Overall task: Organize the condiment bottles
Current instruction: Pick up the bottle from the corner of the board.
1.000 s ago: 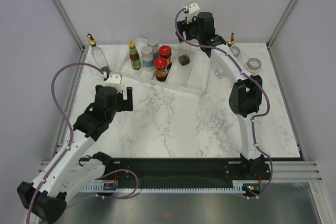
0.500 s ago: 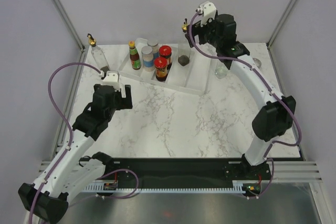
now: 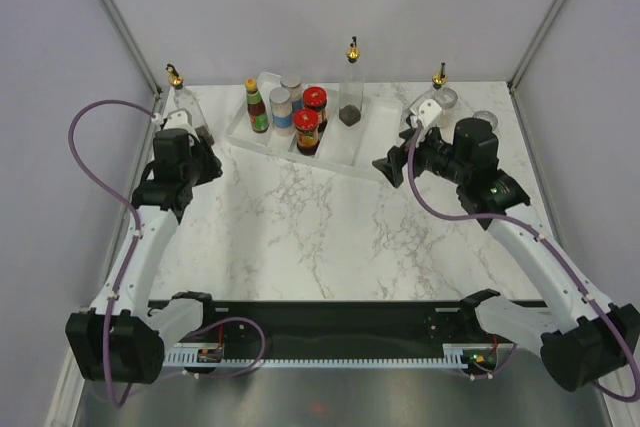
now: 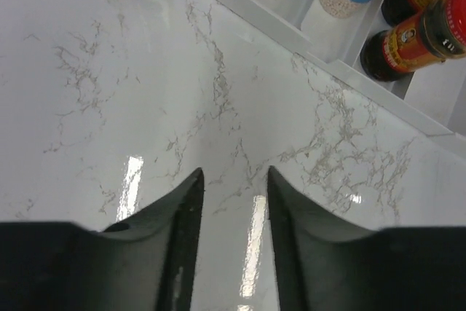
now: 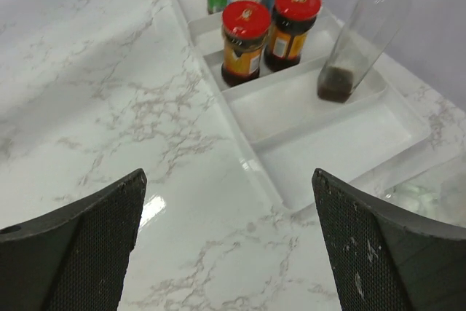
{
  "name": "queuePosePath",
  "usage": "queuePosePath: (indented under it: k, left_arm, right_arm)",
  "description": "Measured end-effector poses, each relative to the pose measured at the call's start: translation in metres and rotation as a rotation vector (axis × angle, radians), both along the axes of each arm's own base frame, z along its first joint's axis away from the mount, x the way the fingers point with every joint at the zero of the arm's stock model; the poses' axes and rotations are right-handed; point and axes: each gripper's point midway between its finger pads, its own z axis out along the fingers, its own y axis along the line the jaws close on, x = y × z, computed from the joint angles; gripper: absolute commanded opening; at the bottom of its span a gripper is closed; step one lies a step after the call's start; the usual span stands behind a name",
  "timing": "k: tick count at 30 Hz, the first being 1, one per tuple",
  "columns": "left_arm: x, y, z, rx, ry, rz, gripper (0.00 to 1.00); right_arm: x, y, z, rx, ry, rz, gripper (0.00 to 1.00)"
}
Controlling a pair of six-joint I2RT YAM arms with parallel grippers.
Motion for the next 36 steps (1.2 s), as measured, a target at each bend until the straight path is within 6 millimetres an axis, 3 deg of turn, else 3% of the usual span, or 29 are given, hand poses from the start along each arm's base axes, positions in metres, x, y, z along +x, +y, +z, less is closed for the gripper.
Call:
queuePosePath:
  k: [2,8,9,14,23,36]
  left_arm:
    - [0.012,0.006,-0.002,-0.016,0.023,0.029,0.71]
    - [0.054,0.022,-0.005,-0.025,0.074,0.083,0.71]
    - [0.063,0.024,-0.002,-0.026,0.073,0.087,0.99]
    - [0.097,0.045,0.015,0.014,0.030,0.195,0.99]
    - [0.153,0.070,0.042,0.069,-0.050,0.317,0.95]
    - [0.189,0.087,0.046,0.110,-0.096,0.404,0.86]
  right_arm:
    - [-0.023,-0.004,-0.017,-0.018,0.024,0.037,0.98]
    - [-0.060,-0.017,-0.046,-0.042,0.035,0.089,0.98]
    - [-0.060,-0.021,-0.050,-0.043,0.043,0.084,0.98]
    - [-0.059,-0.031,-0.059,-0.041,0.065,0.071,0.98]
    - [-0.065,-0.030,-0.058,-0.038,0.062,0.094,0.98]
    - [-0.066,-0.028,-0.069,-0.047,0.108,0.113,0.98]
